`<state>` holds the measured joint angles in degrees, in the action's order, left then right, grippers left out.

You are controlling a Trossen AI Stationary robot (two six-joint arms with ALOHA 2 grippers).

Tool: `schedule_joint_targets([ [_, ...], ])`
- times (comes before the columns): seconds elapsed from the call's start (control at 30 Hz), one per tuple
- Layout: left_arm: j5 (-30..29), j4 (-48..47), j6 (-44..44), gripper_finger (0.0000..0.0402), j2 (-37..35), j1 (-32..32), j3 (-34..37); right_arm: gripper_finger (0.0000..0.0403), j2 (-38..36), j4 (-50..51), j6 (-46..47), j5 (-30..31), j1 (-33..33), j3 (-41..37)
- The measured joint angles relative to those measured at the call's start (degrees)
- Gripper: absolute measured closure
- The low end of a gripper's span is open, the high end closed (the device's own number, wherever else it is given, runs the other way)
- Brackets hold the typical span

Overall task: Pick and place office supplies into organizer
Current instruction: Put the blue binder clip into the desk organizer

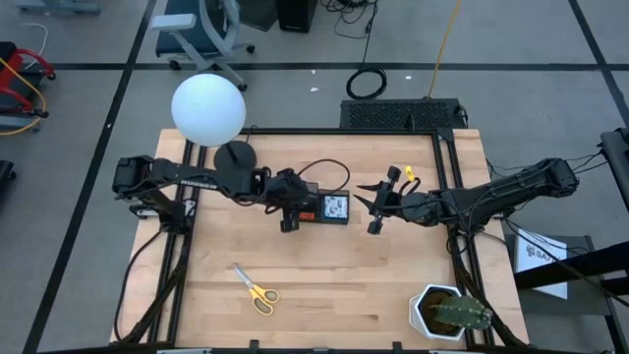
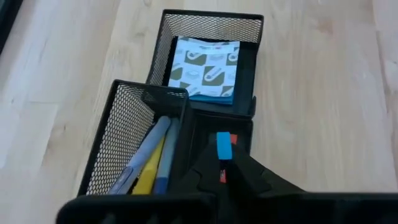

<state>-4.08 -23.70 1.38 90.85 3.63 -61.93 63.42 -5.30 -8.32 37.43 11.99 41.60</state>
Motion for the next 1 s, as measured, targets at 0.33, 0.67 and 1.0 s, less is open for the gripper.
schedule_joint_targets([
  [0.33,-0.49,-0.08,0.71,0.0386,0.0,0.16,-0.02,0.0298,0.0,-0.02,-0.07,-0.02,0.0,0.0],
  [0.67,-5.11,-0.11,-1.71,0.0326,0.0,0.25,-0.04,0.0298,0.0,-0.01,-0.07,-0.02,0.0,0.0],
  [1.0,-4.98,-0.06,-1.91,0.0324,0.0,0.21,-0.04,0.0298,0.0,-0.01,-0.52,0.0,0.0,0.0],
])
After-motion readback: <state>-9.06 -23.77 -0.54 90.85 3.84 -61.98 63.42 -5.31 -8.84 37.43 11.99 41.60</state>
